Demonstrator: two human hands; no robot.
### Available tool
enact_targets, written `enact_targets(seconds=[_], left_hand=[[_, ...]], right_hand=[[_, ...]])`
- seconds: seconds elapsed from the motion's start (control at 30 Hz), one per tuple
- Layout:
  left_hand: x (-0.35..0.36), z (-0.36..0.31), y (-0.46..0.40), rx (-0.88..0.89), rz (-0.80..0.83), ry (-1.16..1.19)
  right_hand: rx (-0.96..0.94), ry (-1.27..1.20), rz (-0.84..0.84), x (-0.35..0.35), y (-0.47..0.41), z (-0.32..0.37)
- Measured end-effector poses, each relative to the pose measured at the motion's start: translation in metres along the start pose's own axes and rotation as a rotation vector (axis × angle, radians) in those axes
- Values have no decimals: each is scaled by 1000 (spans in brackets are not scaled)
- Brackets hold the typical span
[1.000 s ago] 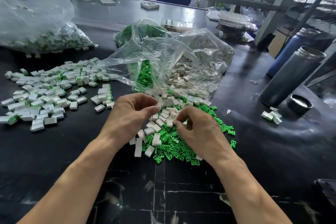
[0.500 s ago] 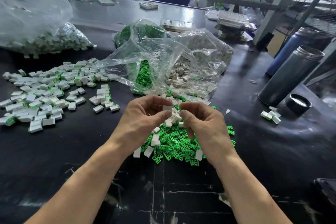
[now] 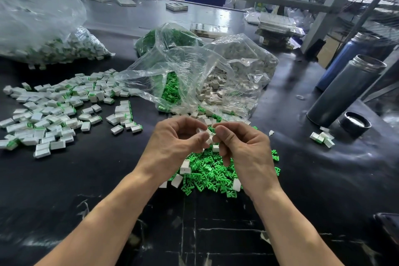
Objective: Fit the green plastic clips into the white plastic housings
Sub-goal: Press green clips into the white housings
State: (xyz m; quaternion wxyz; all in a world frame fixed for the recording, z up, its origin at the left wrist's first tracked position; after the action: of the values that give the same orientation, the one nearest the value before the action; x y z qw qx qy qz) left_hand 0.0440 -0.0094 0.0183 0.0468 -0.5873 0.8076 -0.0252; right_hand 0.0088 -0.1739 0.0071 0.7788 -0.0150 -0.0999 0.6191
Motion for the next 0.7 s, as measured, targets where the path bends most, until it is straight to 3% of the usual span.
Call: enact_targets(seconds=[0.37,0.7], left_hand=[[2,3,-1,-10,-35,7],[8,6,1,-28,42,-58]], right_hand=[[-7,9,-2,3,2,4],[-106,228,16,0,3,4]])
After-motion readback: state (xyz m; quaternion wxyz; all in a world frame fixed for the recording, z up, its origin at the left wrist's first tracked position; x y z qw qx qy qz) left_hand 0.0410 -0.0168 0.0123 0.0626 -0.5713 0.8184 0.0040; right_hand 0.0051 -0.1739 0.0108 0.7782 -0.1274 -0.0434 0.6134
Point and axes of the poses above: each hand's wrist, its own y-axis away from the middle knuckle, its own x-axis out of the palm, z = x × y, the point moved 5 cm from there along -y, towards the middle knuckle
